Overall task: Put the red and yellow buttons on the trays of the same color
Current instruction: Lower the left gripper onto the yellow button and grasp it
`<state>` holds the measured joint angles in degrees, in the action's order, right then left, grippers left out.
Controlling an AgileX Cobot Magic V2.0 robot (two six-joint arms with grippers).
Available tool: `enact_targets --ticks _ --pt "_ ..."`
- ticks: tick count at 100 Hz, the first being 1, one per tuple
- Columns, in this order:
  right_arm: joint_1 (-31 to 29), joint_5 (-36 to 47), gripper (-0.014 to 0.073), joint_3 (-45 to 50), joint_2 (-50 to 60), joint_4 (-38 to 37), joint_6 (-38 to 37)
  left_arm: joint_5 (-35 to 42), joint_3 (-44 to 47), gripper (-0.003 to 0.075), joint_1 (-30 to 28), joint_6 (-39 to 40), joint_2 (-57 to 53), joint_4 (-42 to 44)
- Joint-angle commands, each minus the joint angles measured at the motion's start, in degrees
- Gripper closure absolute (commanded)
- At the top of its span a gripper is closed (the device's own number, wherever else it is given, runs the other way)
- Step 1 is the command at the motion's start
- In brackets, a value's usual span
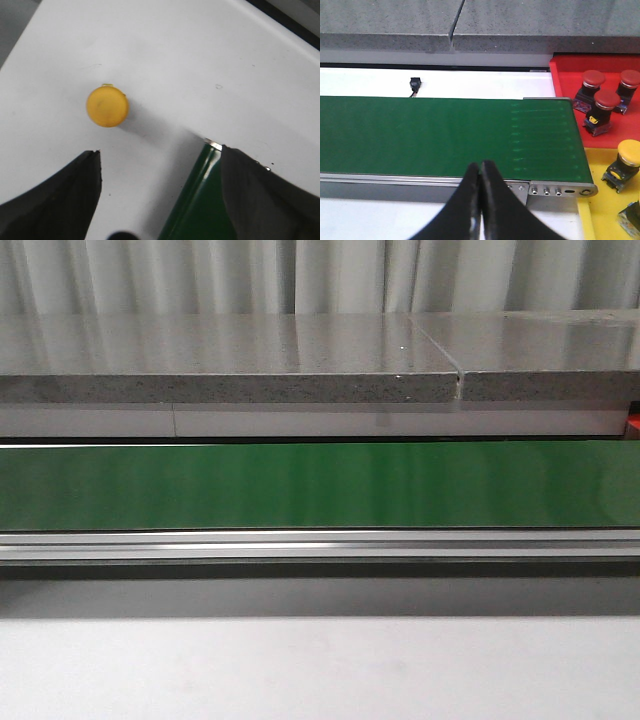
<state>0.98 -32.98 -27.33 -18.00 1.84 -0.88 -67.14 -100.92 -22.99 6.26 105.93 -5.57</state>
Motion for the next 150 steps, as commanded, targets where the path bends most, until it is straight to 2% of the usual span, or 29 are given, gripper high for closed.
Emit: enact_targets --ticks 1,42,79,133,140,150 --pt "0.07 4.14 0.066 -1.49 -0.51 -0.25 0.27 0.84 -1.56 0.023 -1.46 2.14 -1.96 -0.31" --pt "0.07 4.14 0.066 -1.49 -0.51 -0.25 0.27 3.72 -1.7 0.023 -2.36 2.29 4.96 2.76" --pt "0.07 4.14 0.066 -1.49 -0.51 -0.25 0.27 10.1 -1.7 0.023 -2.36 2.29 9.07 2.76" --pt "0.07 4.14 0.066 -1.49 -0.51 -0.25 0.27 12.65 -1.7 0.023 -2.26 1.81 14.98 0.57" --pt "0.07 4.14 0.066 -1.49 -0.51 -0.25 0.27 12.8 -1.7 0.0254 -2.14 1.81 15.07 0.52" --pt "0.07 4.14 0.066 -1.49 -0.51 -0.25 0.27 12.93 -1.7 0.0354 -1.95 1.68 15.07 0.52"
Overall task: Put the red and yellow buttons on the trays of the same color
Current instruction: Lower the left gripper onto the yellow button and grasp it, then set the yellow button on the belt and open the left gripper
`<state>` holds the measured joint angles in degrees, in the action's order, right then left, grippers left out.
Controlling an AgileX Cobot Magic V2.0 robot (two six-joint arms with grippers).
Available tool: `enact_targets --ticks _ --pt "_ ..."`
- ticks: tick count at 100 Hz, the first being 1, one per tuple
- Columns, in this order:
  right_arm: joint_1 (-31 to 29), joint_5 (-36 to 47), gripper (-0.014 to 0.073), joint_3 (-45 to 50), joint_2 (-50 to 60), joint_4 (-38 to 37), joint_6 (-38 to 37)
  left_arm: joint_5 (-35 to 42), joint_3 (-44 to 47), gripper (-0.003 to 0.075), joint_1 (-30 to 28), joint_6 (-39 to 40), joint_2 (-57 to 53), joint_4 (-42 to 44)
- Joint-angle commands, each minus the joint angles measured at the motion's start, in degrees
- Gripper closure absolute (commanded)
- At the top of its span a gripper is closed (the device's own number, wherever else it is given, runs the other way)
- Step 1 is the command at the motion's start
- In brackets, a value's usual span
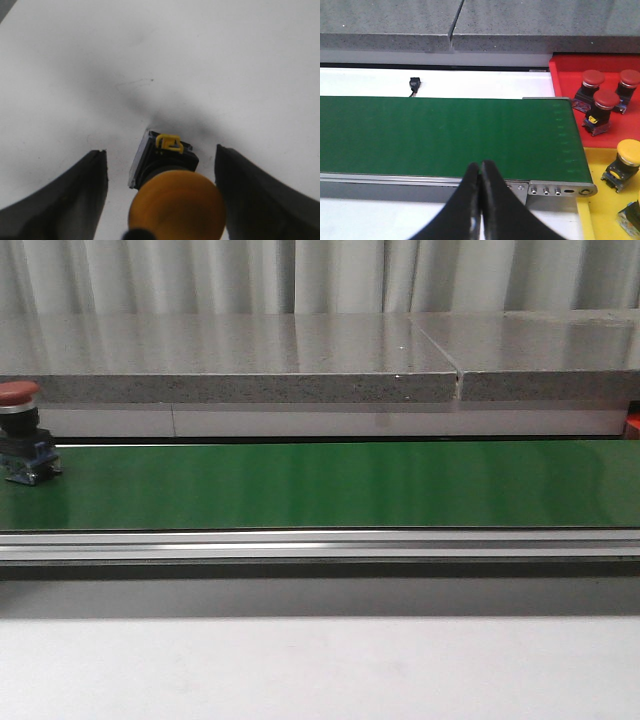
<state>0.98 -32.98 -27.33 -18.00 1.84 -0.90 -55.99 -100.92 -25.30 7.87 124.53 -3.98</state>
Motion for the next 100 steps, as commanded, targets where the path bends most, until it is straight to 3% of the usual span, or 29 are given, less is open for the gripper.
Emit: enact_targets --ticks 1,17,28,63,100 --pt "0.07 4.14 0.066 -1.49 -0.51 -0.25 0.29 1.78 -1.7 0.0372 0.36 -0.03 -3.52 -1.07" --pt "0.07 4.14 0.066 -1.49 -0.51 -0.25 0.29 1.78 -1.7 0.0547 2.03 -0.46 -3.52 -1.07" --pt "0.07 4.14 0.066 -1.49 -0.51 -0.25 0.29 1.18 -1.7 0.0609 2.03 -1.2 -3.52 -1.07" --pt "0.07 4.14 0.066 -1.49 -0.51 -0.25 0.29 -0.99 0.27 0.062 2.03 -3.21 -10.65 0.73" --pt "0.07 4.14 0.066 -1.49 -0.51 -0.25 0.29 3.06 15.67 0.062 2.68 -9.07 -29.76 -4.79"
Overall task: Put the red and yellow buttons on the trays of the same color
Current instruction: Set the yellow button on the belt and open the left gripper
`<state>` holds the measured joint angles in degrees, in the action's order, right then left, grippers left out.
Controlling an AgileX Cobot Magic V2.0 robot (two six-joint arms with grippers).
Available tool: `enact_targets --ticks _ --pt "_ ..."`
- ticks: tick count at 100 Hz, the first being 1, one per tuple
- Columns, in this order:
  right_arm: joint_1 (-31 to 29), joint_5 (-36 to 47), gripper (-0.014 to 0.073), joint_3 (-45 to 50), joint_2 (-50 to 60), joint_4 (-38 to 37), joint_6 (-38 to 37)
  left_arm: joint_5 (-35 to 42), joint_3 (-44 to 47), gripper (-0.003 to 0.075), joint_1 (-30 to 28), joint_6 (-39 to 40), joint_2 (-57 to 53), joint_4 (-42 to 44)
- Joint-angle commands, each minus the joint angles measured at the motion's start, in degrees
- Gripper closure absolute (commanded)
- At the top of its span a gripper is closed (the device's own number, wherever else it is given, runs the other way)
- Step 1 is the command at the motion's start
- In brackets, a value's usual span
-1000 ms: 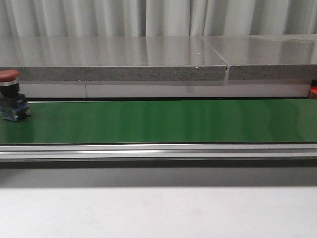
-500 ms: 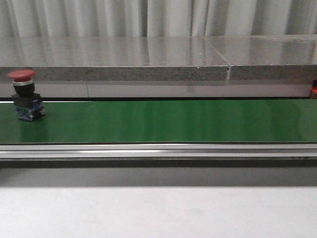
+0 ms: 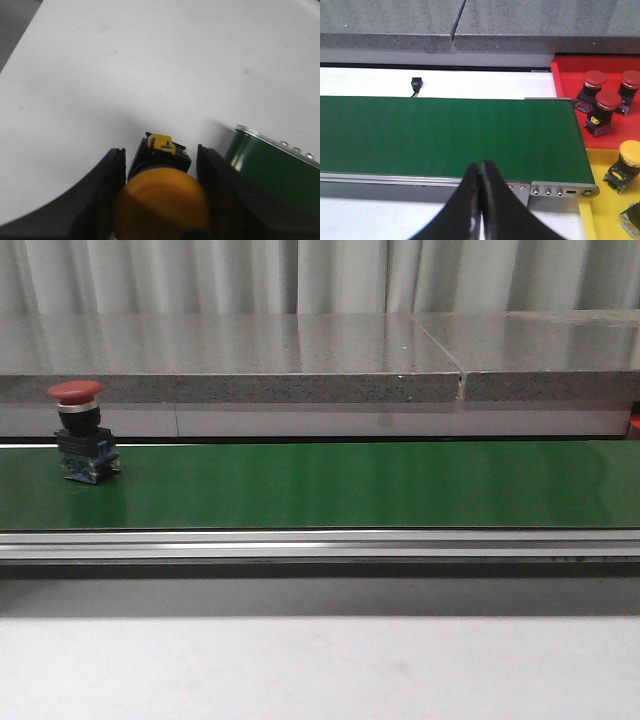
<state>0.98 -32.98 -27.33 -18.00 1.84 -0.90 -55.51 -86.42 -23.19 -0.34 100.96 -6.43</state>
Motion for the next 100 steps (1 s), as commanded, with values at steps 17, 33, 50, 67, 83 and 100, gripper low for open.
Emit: enact_targets --ticks 17,33,50,67,83,100 --pt "0.07 4.14 0.066 -1.49 -0.51 -0.25 0.29 3.48 6.51 0.062 2.98 -1.58 -11.42 -2.34" --pt "0.07 4.14 0.066 -1.49 -0.51 -0.25 0.29 4.37 10.38 0.062 5.72 -1.71 -12.67 -2.62" --pt "0.07 4.14 0.066 -1.49 -0.51 -0.25 0.29 7.13 13.83 0.062 9.93 -1.71 -12.67 -2.89" --pt "0.07 4.14 0.066 -1.49 -0.51 -0.25 0.29 10.6 16.61 0.062 12.74 -1.71 -12.55 -2.89" --pt "0.07 4.14 0.066 -1.49 -0.51 -0.25 0.29 9.98 16.73 0.0613 13.11 -1.71 -11.06 -3.17" --pt "0.07 4.14 0.066 -1.49 -0.51 -0.25 0.29 9.97 16.73 0.0446 13.11 -1.81 -9.25 -4.13"
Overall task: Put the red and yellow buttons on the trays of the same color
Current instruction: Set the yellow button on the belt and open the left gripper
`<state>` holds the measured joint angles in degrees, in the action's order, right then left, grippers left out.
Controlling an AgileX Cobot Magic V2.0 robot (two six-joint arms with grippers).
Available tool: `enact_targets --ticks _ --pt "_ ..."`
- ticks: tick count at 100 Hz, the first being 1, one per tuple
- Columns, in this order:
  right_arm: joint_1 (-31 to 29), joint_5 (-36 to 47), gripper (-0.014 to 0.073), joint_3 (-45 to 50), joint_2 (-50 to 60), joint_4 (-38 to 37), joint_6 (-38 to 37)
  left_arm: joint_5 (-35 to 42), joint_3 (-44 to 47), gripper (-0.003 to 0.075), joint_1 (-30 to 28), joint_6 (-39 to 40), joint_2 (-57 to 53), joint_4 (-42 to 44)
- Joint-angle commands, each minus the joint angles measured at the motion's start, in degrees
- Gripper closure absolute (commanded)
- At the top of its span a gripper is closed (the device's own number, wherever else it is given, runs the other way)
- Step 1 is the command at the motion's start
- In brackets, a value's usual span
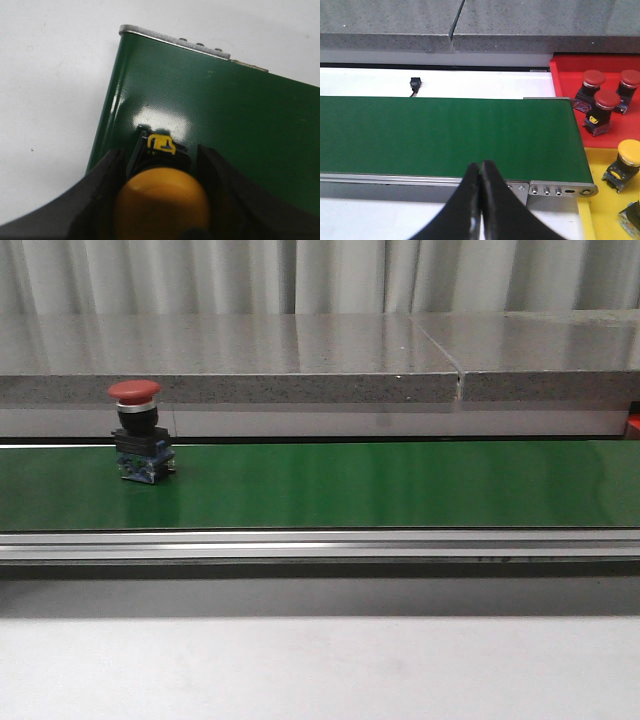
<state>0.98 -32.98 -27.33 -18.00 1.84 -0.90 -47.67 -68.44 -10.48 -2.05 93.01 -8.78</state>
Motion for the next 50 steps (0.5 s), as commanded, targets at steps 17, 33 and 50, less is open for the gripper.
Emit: enact_targets --ticks 17,33,50 --pt "0.07 4.14 0.066 -1.49 -0.51 -0.25 0.29 3.19 -1.46 0.016 0.4 -0.18 -1.18 -3.2" --pt "0.07 4.14 0.066 -1.49 -0.51 -0.25 0.29 6.38 -1.46 0.0157 1.64 -1.03 -3.54 -3.3" --pt "0.07 4.14 0.066 -1.49 -0.51 -0.25 0.29 9.41 -1.46 0.0157 4.6 -5.75 -7.76 -3.3"
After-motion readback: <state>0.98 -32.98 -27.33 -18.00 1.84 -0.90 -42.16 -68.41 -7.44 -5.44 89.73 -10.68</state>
